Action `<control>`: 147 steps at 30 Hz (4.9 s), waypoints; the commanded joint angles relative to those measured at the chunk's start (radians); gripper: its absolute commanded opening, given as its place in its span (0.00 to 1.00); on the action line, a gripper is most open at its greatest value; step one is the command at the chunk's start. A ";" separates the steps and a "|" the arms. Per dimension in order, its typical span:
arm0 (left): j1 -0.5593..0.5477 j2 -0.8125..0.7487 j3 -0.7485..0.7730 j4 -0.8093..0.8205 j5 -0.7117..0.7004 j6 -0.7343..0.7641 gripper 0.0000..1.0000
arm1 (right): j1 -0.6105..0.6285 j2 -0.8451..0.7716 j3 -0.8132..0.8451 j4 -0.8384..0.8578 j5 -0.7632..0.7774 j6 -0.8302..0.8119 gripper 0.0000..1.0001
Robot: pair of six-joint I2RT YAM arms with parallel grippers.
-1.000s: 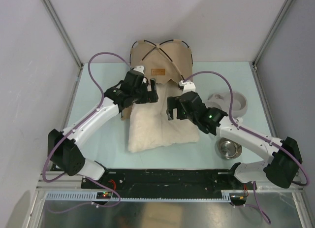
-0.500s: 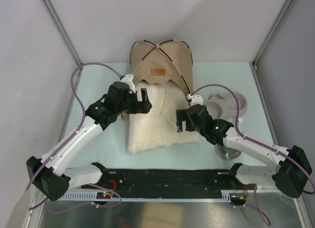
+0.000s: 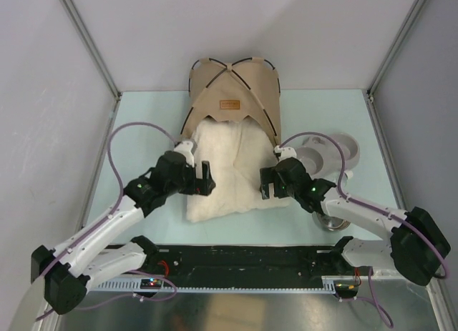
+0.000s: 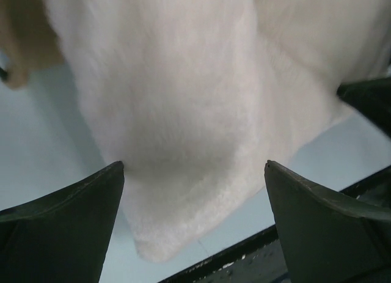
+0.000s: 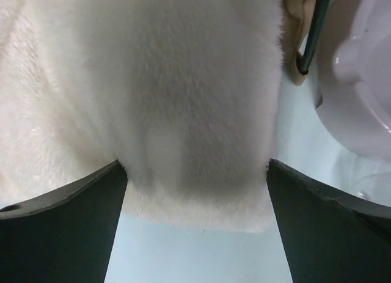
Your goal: Set up the pet tent
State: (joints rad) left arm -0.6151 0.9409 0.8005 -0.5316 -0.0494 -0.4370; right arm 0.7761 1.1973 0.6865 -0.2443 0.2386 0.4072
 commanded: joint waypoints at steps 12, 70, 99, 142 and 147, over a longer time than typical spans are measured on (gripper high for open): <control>-0.075 0.129 -0.183 0.356 -0.015 -0.127 0.65 | 0.003 0.118 -0.051 0.268 -0.148 0.020 0.29; -0.026 0.767 0.732 0.112 -0.348 0.024 0.00 | 0.001 0.522 0.696 0.278 0.188 -0.205 0.00; -0.016 0.891 0.583 0.400 -0.481 0.088 0.12 | -0.016 0.654 0.610 0.354 0.250 -0.299 0.10; 0.002 0.539 0.260 0.354 -0.339 -0.100 0.55 | 0.001 0.299 0.425 0.274 0.124 -0.204 0.30; 0.002 0.653 0.335 0.354 -0.386 -0.066 0.46 | -0.006 0.271 0.416 0.281 0.137 -0.194 0.31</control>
State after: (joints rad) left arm -0.6109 1.5257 1.0698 -0.1944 -0.3477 -0.4992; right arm 0.7784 1.5192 1.1095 0.0063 0.3546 0.1925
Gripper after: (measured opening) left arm 0.488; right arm 0.311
